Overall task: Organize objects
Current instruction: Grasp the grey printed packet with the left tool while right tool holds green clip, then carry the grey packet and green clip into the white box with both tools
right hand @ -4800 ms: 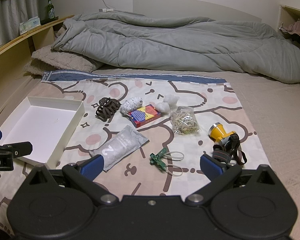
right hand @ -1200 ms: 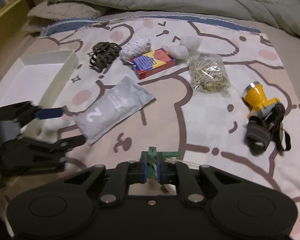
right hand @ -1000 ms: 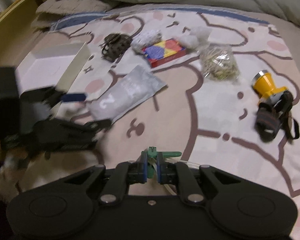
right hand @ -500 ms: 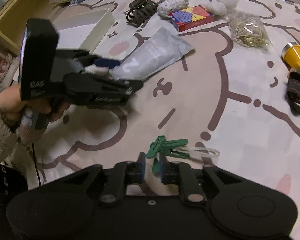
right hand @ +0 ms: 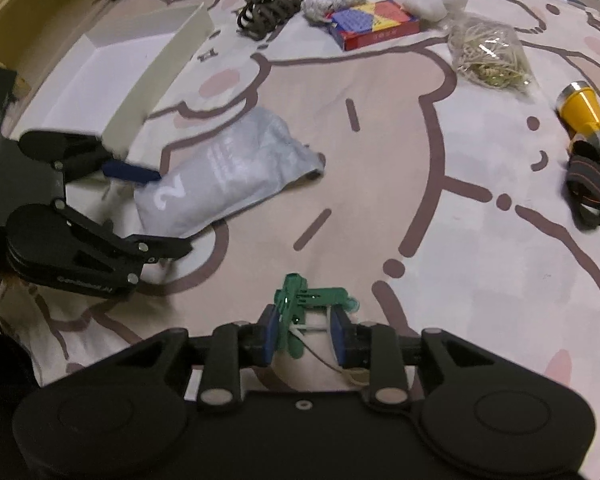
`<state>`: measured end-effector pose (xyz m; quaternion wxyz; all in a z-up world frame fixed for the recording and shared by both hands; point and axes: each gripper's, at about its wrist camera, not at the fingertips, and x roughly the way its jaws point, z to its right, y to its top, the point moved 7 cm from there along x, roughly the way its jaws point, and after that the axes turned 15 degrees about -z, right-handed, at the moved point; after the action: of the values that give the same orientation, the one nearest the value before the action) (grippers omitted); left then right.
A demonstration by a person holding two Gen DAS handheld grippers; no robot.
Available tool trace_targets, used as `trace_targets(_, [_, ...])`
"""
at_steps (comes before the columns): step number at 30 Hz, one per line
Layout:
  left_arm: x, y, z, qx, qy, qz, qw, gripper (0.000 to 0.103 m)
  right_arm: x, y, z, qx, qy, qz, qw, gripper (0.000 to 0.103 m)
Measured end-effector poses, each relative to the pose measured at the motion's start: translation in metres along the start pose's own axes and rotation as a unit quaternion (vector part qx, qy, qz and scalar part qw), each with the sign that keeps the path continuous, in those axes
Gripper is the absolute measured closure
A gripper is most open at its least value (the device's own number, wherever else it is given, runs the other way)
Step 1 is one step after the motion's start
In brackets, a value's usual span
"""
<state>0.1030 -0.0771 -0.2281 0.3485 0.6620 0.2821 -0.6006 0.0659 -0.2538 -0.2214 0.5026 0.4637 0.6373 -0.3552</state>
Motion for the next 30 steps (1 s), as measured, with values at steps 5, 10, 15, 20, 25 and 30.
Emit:
trace_targets(5, [0.011,0.018,0.007,-0.003,0.002,0.002,1.0,0.017,0.01,-0.001,-0.005,-0.019,-0.007,-0.007,1.0,0.066])
trace_targets(10, [0.019,0.028,0.013,-0.005,0.011,0.0,0.9999,0.019,0.025,-0.001,-0.011,-0.048,-0.04,-0.025,0.998,0.064])
trace_targets(15, [0.013,0.025,0.013,-0.002,0.003,0.005,1.0,0.039,0.027,-0.002,-0.012,-0.058,-0.057,-0.026,0.996,0.081])
trace_targets(20, [0.005,0.023,0.004,-0.03,0.002,0.011,0.9995,0.043,0.016,0.0,-0.009,-0.045,-0.059,-0.008,0.997,0.09])
trace_targets(25, [-0.017,0.024,-0.01,-0.064,0.004,0.041,0.9971,0.043,-0.003,0.006,-0.007,-0.024,-0.061,0.026,0.998,0.092])
trace_targets(30, [-0.047,0.025,-0.027,-0.099,0.007,0.077,0.9921,0.043,-0.025,0.016,-0.009,0.005,-0.061,0.067,0.996,0.092])
